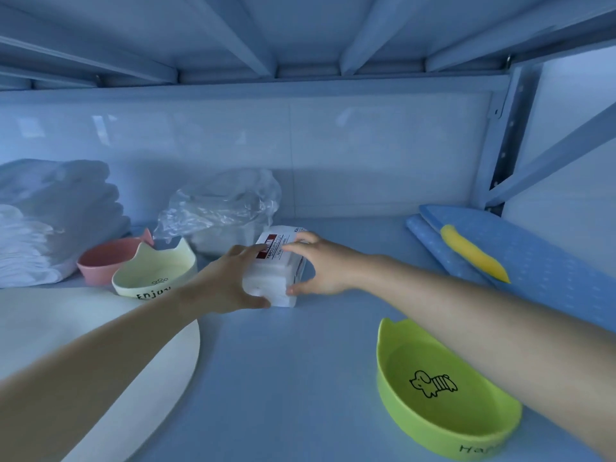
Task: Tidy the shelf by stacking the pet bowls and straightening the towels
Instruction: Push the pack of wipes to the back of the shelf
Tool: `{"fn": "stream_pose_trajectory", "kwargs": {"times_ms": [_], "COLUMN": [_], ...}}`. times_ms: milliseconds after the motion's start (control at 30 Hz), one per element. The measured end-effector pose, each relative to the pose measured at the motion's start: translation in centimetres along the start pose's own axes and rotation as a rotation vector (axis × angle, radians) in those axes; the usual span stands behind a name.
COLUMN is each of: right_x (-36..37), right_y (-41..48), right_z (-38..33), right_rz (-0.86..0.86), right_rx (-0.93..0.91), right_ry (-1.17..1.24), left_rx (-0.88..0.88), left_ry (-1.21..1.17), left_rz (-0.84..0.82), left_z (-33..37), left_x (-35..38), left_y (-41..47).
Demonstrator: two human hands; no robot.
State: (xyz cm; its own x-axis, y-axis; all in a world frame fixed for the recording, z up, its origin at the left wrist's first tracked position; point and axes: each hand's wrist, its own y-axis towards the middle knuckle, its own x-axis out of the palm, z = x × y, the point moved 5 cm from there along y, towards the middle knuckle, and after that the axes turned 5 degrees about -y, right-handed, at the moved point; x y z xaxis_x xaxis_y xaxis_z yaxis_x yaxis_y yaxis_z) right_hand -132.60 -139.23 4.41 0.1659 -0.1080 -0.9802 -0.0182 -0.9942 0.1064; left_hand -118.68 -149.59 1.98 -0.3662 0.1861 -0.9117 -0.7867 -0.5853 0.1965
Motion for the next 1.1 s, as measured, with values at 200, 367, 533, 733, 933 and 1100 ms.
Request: {"fn": "stream_pose_trajectory", "kwargs": {"times_ms": [200, 367, 533, 733, 933, 1100], "right_x": [0.3, -0.9, -2.3, -2.9, -3.8, -3.6], "right_y": [-0.4, -2.6, -5.0, -8.0, -8.4, -8.0], "right_z": [1.9, 4.7, 7.9, 10.1, 12.1, 13.5], "right_rz": [-0.061, -0.021, -0.035, 0.007, 0.113, 0.147], "right_rx": [0.017, 0.043, 0.102, 0.140, 0.159, 0.219], "right_ry": [0.029, -0.040, -0.216, -0.330, -0.495, -0.500], "left_rx": [0.049, 0.183, 0.312, 0.444, 0.497, 0.392], "left_ry": [-0.075, -0.194, -0.082, 0.117, 0.221, 0.196], "left_rz": [0.010, 0.005, -0.029, 0.015, 0.126, 0.104], "left_z": [1.5, 5.5, 8.5, 11.4, 14.3, 15.1], "left_x": [0.8, 3.6, 5.5, 6.6, 7.3, 8.4], "left_y": [0.4, 2.0, 4.1, 5.6, 6.8, 8.6]}}
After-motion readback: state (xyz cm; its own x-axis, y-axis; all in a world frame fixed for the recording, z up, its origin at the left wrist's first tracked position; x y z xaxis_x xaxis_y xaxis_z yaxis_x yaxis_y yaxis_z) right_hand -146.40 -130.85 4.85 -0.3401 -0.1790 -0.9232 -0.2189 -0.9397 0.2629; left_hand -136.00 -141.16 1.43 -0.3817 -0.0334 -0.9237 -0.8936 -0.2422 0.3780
